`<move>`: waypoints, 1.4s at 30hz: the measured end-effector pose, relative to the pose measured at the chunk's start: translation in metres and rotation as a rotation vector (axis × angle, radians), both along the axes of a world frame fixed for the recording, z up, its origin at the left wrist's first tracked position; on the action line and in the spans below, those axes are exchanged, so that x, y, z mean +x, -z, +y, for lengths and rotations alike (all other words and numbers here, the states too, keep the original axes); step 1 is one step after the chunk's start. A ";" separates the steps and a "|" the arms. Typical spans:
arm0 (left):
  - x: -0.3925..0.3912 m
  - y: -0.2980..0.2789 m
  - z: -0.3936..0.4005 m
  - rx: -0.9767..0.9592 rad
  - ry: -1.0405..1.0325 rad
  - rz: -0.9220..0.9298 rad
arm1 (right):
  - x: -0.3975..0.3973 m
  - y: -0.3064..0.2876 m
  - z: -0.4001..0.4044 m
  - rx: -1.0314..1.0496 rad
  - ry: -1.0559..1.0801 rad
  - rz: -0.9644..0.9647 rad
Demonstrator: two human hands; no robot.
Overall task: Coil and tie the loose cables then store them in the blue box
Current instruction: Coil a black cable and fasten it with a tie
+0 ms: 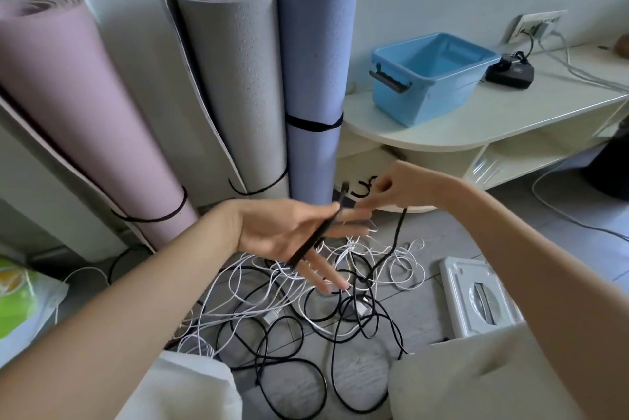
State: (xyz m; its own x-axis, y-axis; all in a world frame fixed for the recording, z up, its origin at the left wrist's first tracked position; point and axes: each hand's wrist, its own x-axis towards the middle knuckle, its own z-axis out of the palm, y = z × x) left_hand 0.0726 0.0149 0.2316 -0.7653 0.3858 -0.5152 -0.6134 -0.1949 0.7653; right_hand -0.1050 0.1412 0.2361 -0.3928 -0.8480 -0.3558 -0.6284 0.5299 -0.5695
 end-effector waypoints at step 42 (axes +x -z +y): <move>-0.010 0.016 -0.008 -0.048 -0.052 -0.032 | 0.011 -0.014 -0.005 0.016 0.261 0.095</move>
State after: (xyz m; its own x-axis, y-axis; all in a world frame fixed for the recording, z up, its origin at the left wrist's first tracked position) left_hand 0.0631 0.0073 0.2160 -0.7668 0.3197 -0.5566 -0.6275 -0.1905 0.7550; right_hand -0.0940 0.1367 0.2500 -0.6294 -0.7083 -0.3196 -0.5193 0.6893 -0.5051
